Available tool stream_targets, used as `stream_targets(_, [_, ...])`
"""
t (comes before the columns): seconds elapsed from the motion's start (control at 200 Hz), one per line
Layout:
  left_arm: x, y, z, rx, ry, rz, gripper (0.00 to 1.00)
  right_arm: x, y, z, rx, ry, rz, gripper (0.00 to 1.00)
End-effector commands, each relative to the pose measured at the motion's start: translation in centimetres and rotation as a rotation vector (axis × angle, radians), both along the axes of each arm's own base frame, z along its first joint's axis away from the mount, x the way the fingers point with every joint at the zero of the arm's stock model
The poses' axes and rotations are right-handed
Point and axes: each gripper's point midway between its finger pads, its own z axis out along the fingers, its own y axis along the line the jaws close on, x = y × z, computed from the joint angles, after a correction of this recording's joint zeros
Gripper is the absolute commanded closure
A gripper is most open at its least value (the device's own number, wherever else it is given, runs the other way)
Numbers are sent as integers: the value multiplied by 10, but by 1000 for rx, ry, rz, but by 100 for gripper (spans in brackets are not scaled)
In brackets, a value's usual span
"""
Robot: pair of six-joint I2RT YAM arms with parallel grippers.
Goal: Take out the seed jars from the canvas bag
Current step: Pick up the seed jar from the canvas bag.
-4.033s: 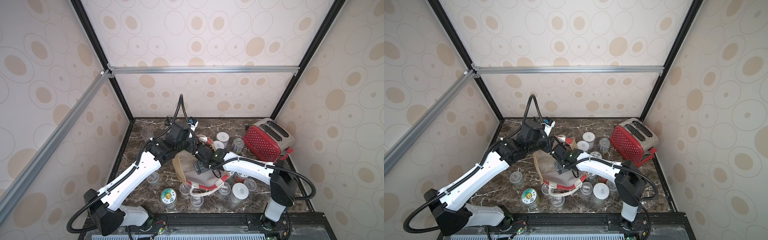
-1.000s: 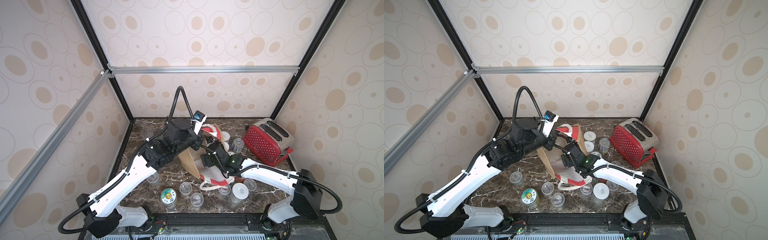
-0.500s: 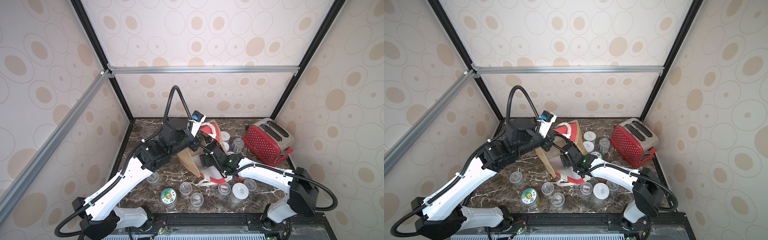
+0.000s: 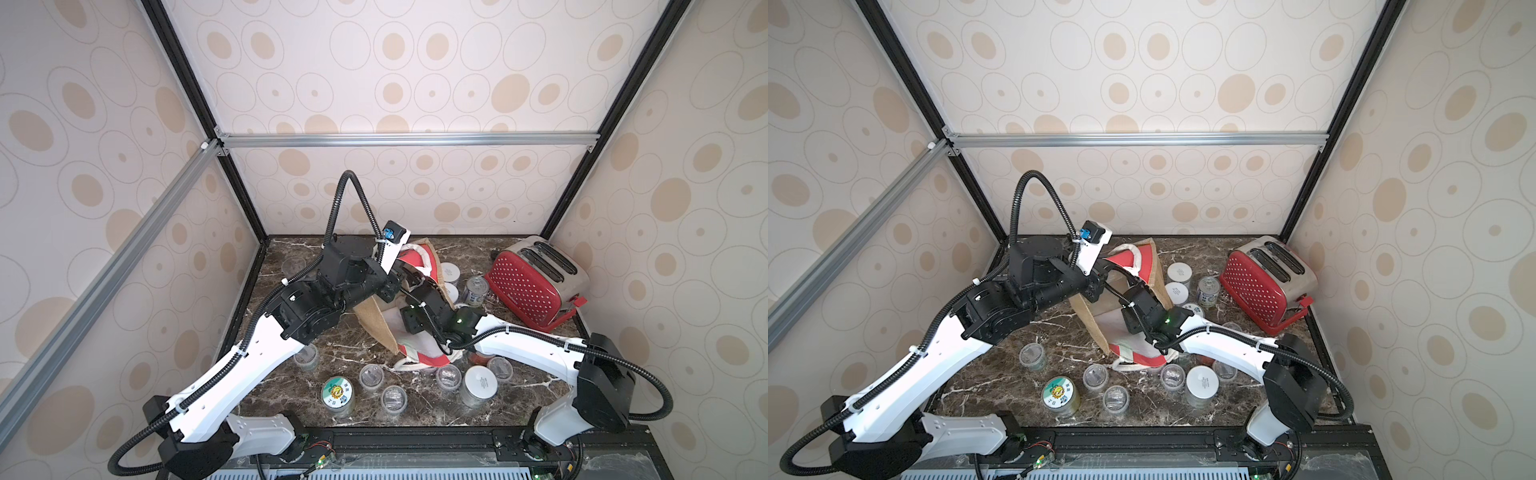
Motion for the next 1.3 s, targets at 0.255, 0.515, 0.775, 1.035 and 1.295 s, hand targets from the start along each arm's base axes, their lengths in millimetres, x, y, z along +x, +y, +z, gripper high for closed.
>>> stream_targets(0.255, [22,35,21,-36,-75,184,100,-34,44,79,339,2,243,47])
stream_targets(0.515, [52,66,21,-31,-89,353,100,-75,71,95,536,217,391,46])
stream_targets(0.775, [59,72,19,-34,-101,346,100,-83,56,125,595,235,340,46])
stream_targets(1.035, [63,103,35,-16,-145,446,100,-88,28,171,656,214,283,46])
stream_targets(1.295, [84,158,48,43,-169,668,100,-103,3,179,706,280,250,46])
